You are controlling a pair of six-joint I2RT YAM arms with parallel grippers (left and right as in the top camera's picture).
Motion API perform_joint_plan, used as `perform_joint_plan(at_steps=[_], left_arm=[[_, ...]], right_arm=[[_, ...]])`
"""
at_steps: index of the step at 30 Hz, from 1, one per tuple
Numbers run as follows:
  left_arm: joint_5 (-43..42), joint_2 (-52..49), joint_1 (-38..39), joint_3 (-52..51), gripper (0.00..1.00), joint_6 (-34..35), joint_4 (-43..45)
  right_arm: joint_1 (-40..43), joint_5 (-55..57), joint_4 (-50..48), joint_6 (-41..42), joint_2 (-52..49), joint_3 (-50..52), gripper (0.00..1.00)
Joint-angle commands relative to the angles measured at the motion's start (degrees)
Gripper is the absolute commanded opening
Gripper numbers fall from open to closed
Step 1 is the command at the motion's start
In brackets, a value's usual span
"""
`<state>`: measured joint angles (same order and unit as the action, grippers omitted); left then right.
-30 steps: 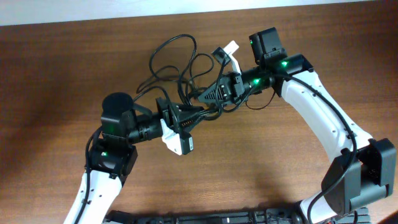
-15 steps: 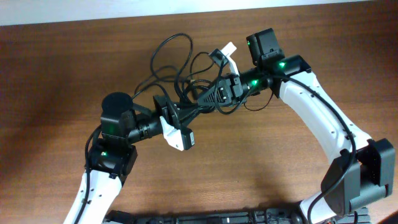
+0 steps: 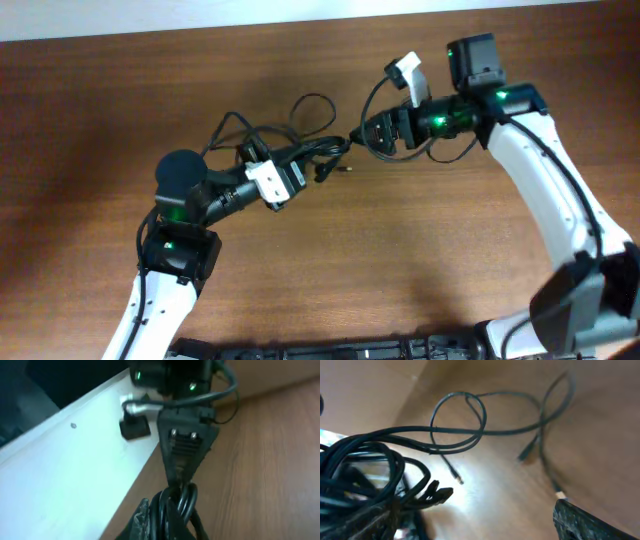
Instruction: Untangle cables
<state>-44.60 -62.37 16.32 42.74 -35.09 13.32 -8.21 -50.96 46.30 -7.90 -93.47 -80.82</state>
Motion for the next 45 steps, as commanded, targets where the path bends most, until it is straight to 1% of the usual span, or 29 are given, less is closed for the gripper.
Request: perform_joint_plan(at_steps=[1, 3, 5, 7, 9, 10, 13, 14, 15, 16, 18, 19, 21, 24, 25, 26, 27, 28, 31, 33, 34, 35, 36, 37, 39, 40, 41, 44, 45], left_arm=[[1.20, 0.37, -0.33, 0.28, 0.00, 15.28, 2.91], [1.16, 0.37, -0.33, 0.28, 0.00, 20.20, 4.72], [0.90, 0.37, -0.33, 0.28, 0.00, 27.39, 6.71], [0.22, 0.35, -0.33, 0.28, 0.00, 35.69, 9.25], [-5.88, 0.37, -0.20, 0.28, 0.00, 40.87, 13.38], [-6.88, 0.37, 0.76, 0.28, 0.00, 44.39, 15.89], [-7.13, 0.35, 3.63, 0.28, 0.00, 46.23, 16.65], [-7.10, 0.35, 5.46, 0.28, 0.00, 46.23, 16.70], [-7.08, 0.35, 6.97, 0.28, 0.00, 46.23, 16.72], [-6.99, 0.35, 7.82, 0.28, 0.00, 46.21, 16.74], [-6.71, 0.35, 8.09, 0.28, 0.00, 46.25, 17.70], [-6.80, 0.35, 8.09, 0.28, 0.00, 47.12, 19.41], [-6.64, 0.35, 8.09, 0.28, 0.00, 48.41, 22.10], [-6.64, 0.35, 8.09, 0.28, 0.00, 49.44, 22.25], [-6.67, 0.35, 8.09, 0.28, 0.00, 49.44, 22.16], [-6.67, 0.35, 8.09, 0.28, 0.00, 49.44, 22.18], [-6.69, 0.35, 8.09, 0.28, 0.00, 49.46, 22.18], [-6.67, 0.35, 8.11, 0.28, 0.00, 49.92, 22.21], [-6.62, 0.35, 9.88, 0.28, 0.00, 50.07, 22.23], [-5.97, 0.35, 11.76, 0.28, 0.00, 50.05, 22.23], [-5.97, 0.35, 11.80, 0.28, 0.00, 50.05, 22.21], [-5.60, 0.35, 11.65, 0.28, 0.10, 50.05, 22.18], [-3.93, 0.35, 11.65, 0.28, 0.26, 50.07, 21.84], [-1.55, 0.35, 11.65, 0.28, 0.99, 50.07, 20.50], [-0.76, 0.37, 10.95, 0.28, 0.99, 51.32, 20.06], [-1.01, 0.35, 9.73, 0.28, 0.99, 54.29, 19.98], [-3.19, 0.35, 8.22, 0.28, 0.99, 56.41, 20.02], [-15.52, 0.35, 3.76, 0.28, 0.99, 56.50, 20.02], [-18.86, 0.35, 2.01, 0.28, 0.99, 56.50, 19.98]], right_arm=[[-0.02, 11.08, 0.52, -7.69, 10.21, -1.27, 0.98], [-0.02, 12.94, 1.33, -12.46, 16.57, -1.27, 0.99], [-0.02, 12.87, 4.66, -25.57, 24.04, -1.27, 0.98], [-0.09, 12.26, 8.41, -32.63, 26.03, -1.27, 0.97], [-0.09, 11.98, 9.64, -35.89, 26.58, -1.27, 0.97], [-0.09, 8.68, 10.29, -41.20, 26.58, -1.27, 0.94], [-0.09, 4.61, 10.29, -48.96, 26.58, -1.27, 0.88], [-0.09, 4.63, 10.25, -50.84, 26.58, -1.27, 0.84], [-0.09, 4.61, 10.27, -51.91, 26.58, -1.27, 0.72], [-0.09, 4.59, 10.45, -51.89, 26.58, -1.27, 0.69], [-0.09, 3.69, 10.51, -51.91, 26.58, -1.27, 0.66], [-0.09, 1.09, 11.37, -54.40, 26.58, -1.27, 0.62], [-0.09, -0.35, 12.76, -55.98, 26.58, -1.27, 0.57], [-0.09, -2.43, 13.53, -56.00, 26.58, -1.27, 0.36], [-0.09, -2.69, 13.51, -55.98, 26.58, -1.27, 0.16], [-0.09, -2.89, 13.53, -55.95, 26.58, -1.27, 0.07], [-0.09, -4.46, 13.49, -55.98, 26.58, -1.27, 0.04], [-0.09, -5.57, 13.51, -55.95, 26.58, -1.27, 0.04], [-0.09, -5.90, 13.55, -55.95, 26.58, -1.27, 0.09], [-0.09, -5.92, 13.77, -55.95, 26.58, -1.27, 0.04], [-0.09, -5.84, 14.40, -55.95, 26.58, -1.27, 0.04], [-0.09, -5.49, 15.10, -55.95, 26.58, -1.27, 0.04], [-0.07, -4.48, 15.63, -55.98, 26.58, -1.27, 0.04], [-0.07, -2.40, 15.96, -55.98, 26.64, -1.27, 0.04], [-0.07, -2.16, 16.02, -59.69, 26.91, -1.27, 0.04], [-0.07, -2.16, 16.02, -62.36, 27.02, -1.27, 0.04], [-0.07, -2.40, 15.98, -65.40, 27.02, -1.27, 0.04], [-0.07, -2.45, 16.17, -68.28, 27.02, -1.27, 0.04], [-0.07, -2.47, 17.44, -71.28, 27.02, -1.27, 0.04]])
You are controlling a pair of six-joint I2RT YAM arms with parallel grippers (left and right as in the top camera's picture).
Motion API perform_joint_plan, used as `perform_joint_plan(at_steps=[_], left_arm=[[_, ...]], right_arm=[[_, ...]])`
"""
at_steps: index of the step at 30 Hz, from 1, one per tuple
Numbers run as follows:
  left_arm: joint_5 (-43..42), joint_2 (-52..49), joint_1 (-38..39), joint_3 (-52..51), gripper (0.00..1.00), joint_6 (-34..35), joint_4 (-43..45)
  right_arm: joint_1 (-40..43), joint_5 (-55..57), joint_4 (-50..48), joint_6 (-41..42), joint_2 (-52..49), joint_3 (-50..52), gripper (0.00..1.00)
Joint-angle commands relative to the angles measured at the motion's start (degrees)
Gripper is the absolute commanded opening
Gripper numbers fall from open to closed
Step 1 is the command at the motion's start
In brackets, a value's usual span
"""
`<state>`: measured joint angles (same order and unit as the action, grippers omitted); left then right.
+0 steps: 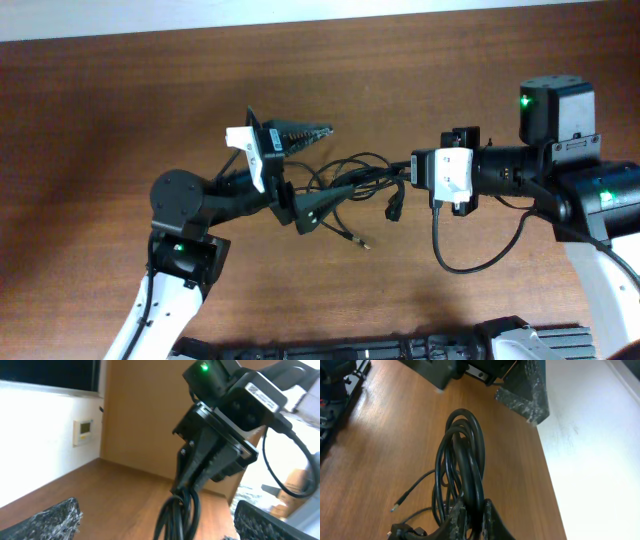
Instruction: Untangle cables
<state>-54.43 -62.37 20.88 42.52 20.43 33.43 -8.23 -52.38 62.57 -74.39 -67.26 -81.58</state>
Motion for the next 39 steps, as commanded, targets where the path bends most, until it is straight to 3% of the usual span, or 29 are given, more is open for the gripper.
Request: perform_joint_plan(at_steps=[1, 6, 9, 11, 14, 21, 22, 23, 24, 29, 33, 36, 39], left_arm=[[-10.78, 0.35, -3.69, 0.50, 0.99, 0.98, -0.15], [-15.52, 0.35, -5.51, 0.50, 0.99, 1.20, -10.14], [-15.45, 0.35, -5.51, 0.50, 0.99, 9.84, -9.99], [-14.10, 0.35, -5.51, 0.50, 0.99, 10.03, -9.53], [-12.57, 0.35, -5.40, 0.50, 0.99, 21.59, -9.73], [-8.31, -1.49, -1.53, 0.50, 1.00, 21.97, -9.73], [-8.37, -2.69, -1.53, 0.50, 0.96, 21.97, -9.77], [-8.37, -4.72, -1.53, 0.50, 0.83, 21.92, -9.73], [-9.29, -5.84, -1.51, 0.50, 0.77, 20.72, -9.70], [-10.25, -7.21, 0.50, 0.50, 0.88, 18.71, -9.33], [-11.39, -7.21, 0.44, 0.50, 0.99, 18.80, -0.33], [-16.76, -7.21, 0.44, 0.50, 0.99, 18.78, 5.97], [-17.14, -7.41, 0.44, 0.50, 0.99, 18.69, 2.58]], right_arm=[[-0.04, -1.27, 1.57, -6.29, 0.81, -0.50, 0.04], [-0.07, -7.65, 1.55, -18.43, 0.79, -0.50, 0.04], [-0.07, -7.63, 1.57, -18.40, 0.79, -0.48, 0.04], [-0.07, -7.61, 1.60, -18.38, 0.50, -0.48, 0.04], [-0.07, -7.63, 1.62, -18.38, 0.11, -0.37, 0.04], [-0.07, -9.75, 2.86, -18.36, -1.38, -0.37, 0.04], [-0.07, -9.75, 3.19, -18.36, -1.49, -0.35, 0.04], [-0.07, -9.84, 3.52, -18.14, -1.57, -0.35, 0.04], [-0.07, -9.86, 3.54, -18.14, -1.57, -0.35, 0.04], [-0.07, -9.97, 3.52, -18.14, -1.60, -0.35, 0.04], [-0.04, -3.39, 5.01, -17.42, -1.70, -0.35, 0.04], [-0.04, -0.83, 4.92, -16.02, -1.70, -0.35, 0.04], [-0.07, -3.82, 4.61, -16.02, -1.68, -0.35, 0.04]])
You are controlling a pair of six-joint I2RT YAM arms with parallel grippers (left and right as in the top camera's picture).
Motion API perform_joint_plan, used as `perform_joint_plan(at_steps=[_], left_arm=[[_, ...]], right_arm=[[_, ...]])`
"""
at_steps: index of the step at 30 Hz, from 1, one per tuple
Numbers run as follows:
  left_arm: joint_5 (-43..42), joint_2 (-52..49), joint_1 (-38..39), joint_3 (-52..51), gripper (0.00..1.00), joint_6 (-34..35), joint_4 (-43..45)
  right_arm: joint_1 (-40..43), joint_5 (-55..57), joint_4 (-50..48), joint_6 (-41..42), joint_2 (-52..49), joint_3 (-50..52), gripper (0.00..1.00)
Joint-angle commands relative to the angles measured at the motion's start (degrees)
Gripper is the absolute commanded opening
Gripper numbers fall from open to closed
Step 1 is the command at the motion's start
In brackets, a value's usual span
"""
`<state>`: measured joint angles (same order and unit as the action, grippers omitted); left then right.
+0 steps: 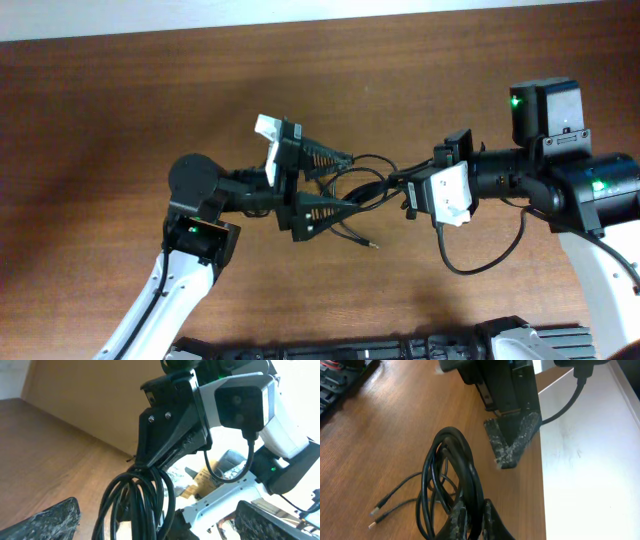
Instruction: Untangle cables
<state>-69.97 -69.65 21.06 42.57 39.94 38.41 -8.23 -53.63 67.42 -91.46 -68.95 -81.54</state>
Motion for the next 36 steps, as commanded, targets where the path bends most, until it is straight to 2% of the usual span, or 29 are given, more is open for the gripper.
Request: perform_joint_plan(at_steps=[1, 2, 4, 10, 14, 15, 19, 23, 26, 31, 32, 33, 34, 36], left_arm=[[-0.07, -0.68, 0.26, 0.46, 0.93, -0.81, -4.57], [1.29, -1.03, 0.26, 0.46, 0.90, -0.81, -6.54], [3.32, -1.29, 0.26, 0.46, 0.89, -1.55, -9.86], [5.16, -1.29, 0.28, 0.46, 0.83, -12.07, -12.66], [13.57, -1.73, 0.28, 0.46, 0.63, -16.24, -22.23], [14.47, -1.75, 0.33, 0.46, 0.61, -16.96, -23.89], [17.99, -1.77, 3.23, 0.46, 0.61, -19.28, -23.52], [18.40, -1.77, 7.91, 0.46, 0.63, -20.61, -14.64], [18.99, -1.77, 10.56, 0.46, 0.72, -25.09, -10.67], [18.80, -1.77, 10.84, 0.46, 0.69, -25.18, -11.61], [18.78, -1.77, 10.84, 0.46, 0.64, -26.73, -13.09], [18.78, -1.77, 10.84, 0.46, 0.52, -27.76, -14.49], [18.73, -1.77, 10.99, 0.46, 0.45, -28.09, -14.97], [18.78, -1.77, 11.45, 0.46, 0.36, -28.22, -14.69]], right_arm=[[-0.04, -3.80, -0.31, 1.05, 0.00, -0.39, 0.04], [-0.04, -4.02, -0.31, 1.03, 0.00, -0.39, 0.04], [-0.07, -4.48, -0.31, 1.05, 0.00, -0.39, 0.04], [-0.04, -4.48, -0.52, 1.05, 0.00, -0.39, 0.04], [-0.07, -6.23, -0.55, 1.05, 0.00, -0.39, 0.04], [-0.07, -6.27, -0.55, 1.07, 0.00, -0.39, 0.04], [-0.07, -10.49, -0.55, 1.07, 0.00, -0.39, 0.04], [-0.07, -12.94, -0.52, 1.97, 0.00, -0.39, 0.04], [-0.07, -13.68, -0.44, 2.62, 0.00, -0.39, 0.04], [-0.07, -15.82, -0.74, 2.60, 0.00, -0.39, 0.04], [-0.07, -16.46, -1.29, 2.58, 0.00, -0.39, 0.04], [-0.07, -16.46, -1.53, 2.60, 0.00, -0.39, 0.04], [-0.07, -16.46, -1.77, 2.58, 0.00, -0.39, 0.04], [-0.07, -16.48, -1.70, 2.62, 0.00, -0.39, 0.04]])
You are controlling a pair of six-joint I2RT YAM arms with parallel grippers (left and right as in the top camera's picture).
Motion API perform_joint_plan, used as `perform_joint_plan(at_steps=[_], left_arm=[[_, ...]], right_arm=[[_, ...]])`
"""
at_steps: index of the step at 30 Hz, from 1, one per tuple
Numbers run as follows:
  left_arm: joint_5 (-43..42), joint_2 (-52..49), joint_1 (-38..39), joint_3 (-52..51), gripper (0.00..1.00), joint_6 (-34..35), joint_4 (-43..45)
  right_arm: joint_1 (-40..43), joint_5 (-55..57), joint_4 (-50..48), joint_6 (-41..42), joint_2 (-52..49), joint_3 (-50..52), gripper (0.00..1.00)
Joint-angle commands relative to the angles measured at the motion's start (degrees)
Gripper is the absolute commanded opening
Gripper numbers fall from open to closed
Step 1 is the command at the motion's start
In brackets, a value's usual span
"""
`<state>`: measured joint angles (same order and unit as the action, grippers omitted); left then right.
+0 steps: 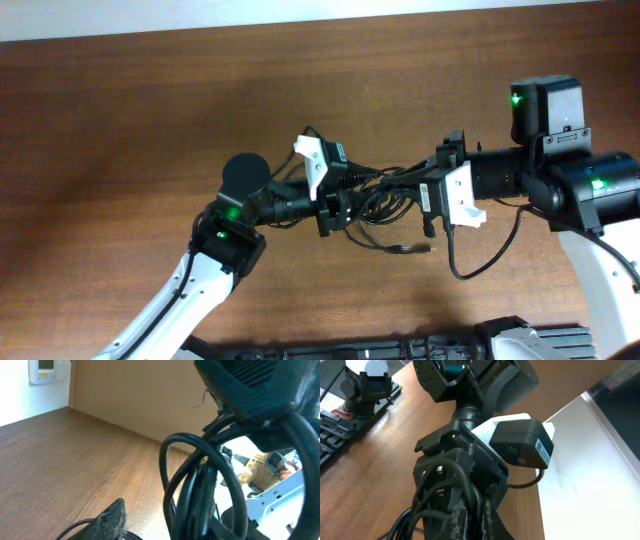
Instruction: Untangle cables
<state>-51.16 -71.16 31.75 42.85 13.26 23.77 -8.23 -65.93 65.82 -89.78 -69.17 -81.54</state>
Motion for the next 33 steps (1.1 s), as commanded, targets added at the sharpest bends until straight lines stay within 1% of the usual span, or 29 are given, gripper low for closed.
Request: perform_joint_plan(at_steps=[1, 2, 3, 5, 6, 9, 12, 15, 18, 22, 23, 24, 25, 26, 28, 31, 33], left_arm=[[-0.04, -0.26, 0.83, 0.17, 0.24, -2.51, -0.02], [0.02, -0.26, 0.83, 0.17, 0.08, -2.69, 0.26], [0.02, -0.26, 0.83, 0.17, 0.00, -2.64, 1.03], [0.22, -0.24, 0.59, 0.17, 0.00, -0.44, 3.96], [0.24, -0.24, -0.37, 0.17, 0.00, 2.21, 5.64], [4.68, -0.22, -5.46, 0.17, 0.00, 9.81, 6.29], [4.72, -0.20, -10.01, 0.17, 0.00, 15.28, 8.83], [6.64, -0.20, -13.09, 0.17, 0.00, 22.86, 14.69], [6.95, -0.20, -13.07, 0.17, 0.00, 23.30, 19.76], [11.65, -0.20, -13.07, 0.17, 0.00, 25.40, 23.58], [11.52, -0.20, -13.07, 0.17, 0.00, 25.40, 24.00], [11.52, -0.17, -13.07, 0.17, 0.00, 25.40, 24.00], [11.32, -0.17, -13.07, 0.17, 0.00, 25.42, 24.00], [11.34, -0.17, -13.07, 0.17, 0.00, 25.40, 24.00], [12.02, -0.17, -13.07, 0.17, 0.00, 25.33, 24.17], [14.03, -0.13, -13.07, 0.17, 0.00, 26.29, 24.15], [19.02, -0.07, -13.07, 0.17, 0.00, 30.42, 24.22]], right_arm=[[-0.07, -4.15, -0.04, 1.40, 0.22, -0.39, 0.04], [-0.07, -4.11, 0.02, 1.86, 0.22, -0.39, 0.04], [-0.04, -3.85, 0.00, 2.84, 0.22, -0.39, 0.04], [-0.04, -0.61, 0.02, 5.55, 0.22, -0.39, 0.04], [-0.04, 1.62, 0.02, 8.02, 0.22, -0.39, 0.04], [-0.04, 7.28, 0.48, 14.34, 0.22, -0.39, 0.04], [-0.04, 9.75, 3.82, 14.45, 0.22, -0.39, 0.04], [-0.04, 12.85, 6.29, 14.45, 0.22, -0.39, 0.04], [-0.04, 16.11, 8.72, 14.47, 0.22, -0.39, 0.04], [-0.04, 19.02, 13.03, 14.47, 0.22, -0.39, 0.05], [-0.04, 20.37, 13.53, 14.49, 0.22, -0.39, 0.38], [-0.04, 21.20, 13.51, 14.49, 0.22, -0.39, 0.95], [-0.04, 21.68, 13.46, 14.49, 0.22, -0.39, 0.99], [0.00, 21.64, 13.49, 14.51, 0.22, -0.39, 0.99], [0.00, 21.62, 13.00, 17.70, 0.22, -0.39, 0.99], [0.00, 21.57, 12.35, 24.33, 0.22, -0.39, 0.99], [0.00, 21.07, 8.17, 39.52, 0.22, -0.39, 0.98]])
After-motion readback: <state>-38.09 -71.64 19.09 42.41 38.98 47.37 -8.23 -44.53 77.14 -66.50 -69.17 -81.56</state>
